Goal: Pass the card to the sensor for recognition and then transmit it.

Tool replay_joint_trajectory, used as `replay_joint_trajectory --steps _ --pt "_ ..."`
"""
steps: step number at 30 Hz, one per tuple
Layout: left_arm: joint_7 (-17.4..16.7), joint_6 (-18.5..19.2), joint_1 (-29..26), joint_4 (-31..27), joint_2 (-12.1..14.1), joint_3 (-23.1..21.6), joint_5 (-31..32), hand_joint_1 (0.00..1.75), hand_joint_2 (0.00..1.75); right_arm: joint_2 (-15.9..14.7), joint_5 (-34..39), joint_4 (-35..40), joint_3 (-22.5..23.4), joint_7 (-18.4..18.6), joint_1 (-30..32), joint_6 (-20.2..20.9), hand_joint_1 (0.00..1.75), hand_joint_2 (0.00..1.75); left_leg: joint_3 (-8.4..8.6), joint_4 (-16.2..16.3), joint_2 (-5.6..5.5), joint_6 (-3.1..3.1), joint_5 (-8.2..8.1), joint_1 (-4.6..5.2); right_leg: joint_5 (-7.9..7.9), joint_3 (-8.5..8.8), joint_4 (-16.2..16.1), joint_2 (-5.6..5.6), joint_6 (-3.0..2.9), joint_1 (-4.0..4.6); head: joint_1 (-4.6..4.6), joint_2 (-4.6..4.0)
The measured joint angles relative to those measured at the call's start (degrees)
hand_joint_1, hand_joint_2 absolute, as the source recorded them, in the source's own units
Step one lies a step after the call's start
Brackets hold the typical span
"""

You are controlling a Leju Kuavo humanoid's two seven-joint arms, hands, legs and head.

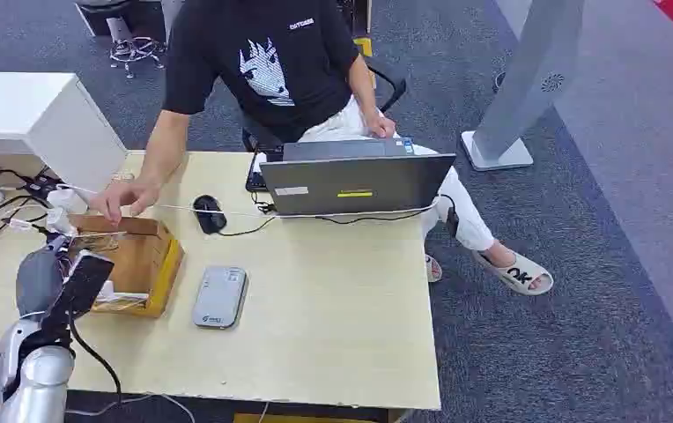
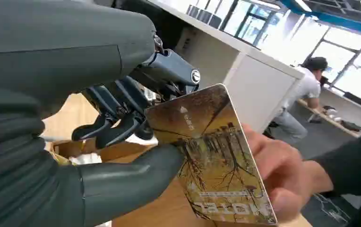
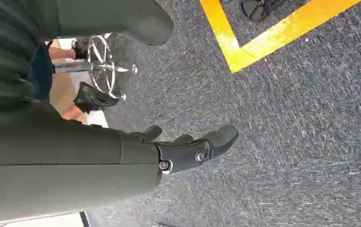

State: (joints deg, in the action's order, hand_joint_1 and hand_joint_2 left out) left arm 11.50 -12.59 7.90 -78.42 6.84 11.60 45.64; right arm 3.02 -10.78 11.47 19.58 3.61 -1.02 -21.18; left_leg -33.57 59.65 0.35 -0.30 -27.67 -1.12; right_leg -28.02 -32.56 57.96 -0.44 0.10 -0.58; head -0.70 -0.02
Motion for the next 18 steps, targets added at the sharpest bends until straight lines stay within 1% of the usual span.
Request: replay_joint_trajectory --steps 4,8,12,17,18 --pt "-0.18 0.72 -0.41 -1.77 -0.74 -2.6 1.55 1.75 1.75 0.0 -0.26 -0.02 0.0 -0.09 -0.02 0.11 0.0 1.75 0.0 0.0 0.0 0.0 0.0 0.0 0.0 0.01 0.0 0.0 0.0 0.0 0.0 0.0" --pt "-0.28 0.89 -0.46 -2.79 -1.31 -3.76 1.81 1.75 1.75 0.0 -0.31 -0.04 0.0 -0.09 0.01 0.11 0.0 1.75 0.0 0.0 0.01 0.0 0.0 0.0 0.0 0.0 0.0 0.01 0.0 0.0 0.0 0.0" --pt "-0.11 2.14 -0.48 -3.98 -1.84 -5.44 3.37 1.75 1.75 0.0 -0.33 -0.07 0.0 -0.09 -0.02 0.2 0.0 1.75 0.01 0.01 0.0 0.0 0.0 0.0 0.0 -0.01 0.0 0.0 0.0 0.0 0.0 0.0" --pt "-2.45 4.5 -0.44 -7.01 -2.8 -10.63 6.16 1.75 1.75 0.0 -0.7 -0.13 0.02 -0.07 -0.04 0.28 0.0 1.75 0.0 0.02 0.02 0.0 0.0 0.01 0.01 -0.01 0.0 0.01 0.01 0.0 0.0 0.0" --pt "-2.47 4.9 -0.3 -7.59 -2.99 -11.96 6.29 1.75 1.75 0.0 -0.87 -0.13 0.02 -0.07 -0.02 0.42 0.0 1.75 0.0 0.03 0.0 0.0 0.0 0.02 0.01 -0.02 -0.01 0.0 0.01 -0.01 -0.02 0.0"
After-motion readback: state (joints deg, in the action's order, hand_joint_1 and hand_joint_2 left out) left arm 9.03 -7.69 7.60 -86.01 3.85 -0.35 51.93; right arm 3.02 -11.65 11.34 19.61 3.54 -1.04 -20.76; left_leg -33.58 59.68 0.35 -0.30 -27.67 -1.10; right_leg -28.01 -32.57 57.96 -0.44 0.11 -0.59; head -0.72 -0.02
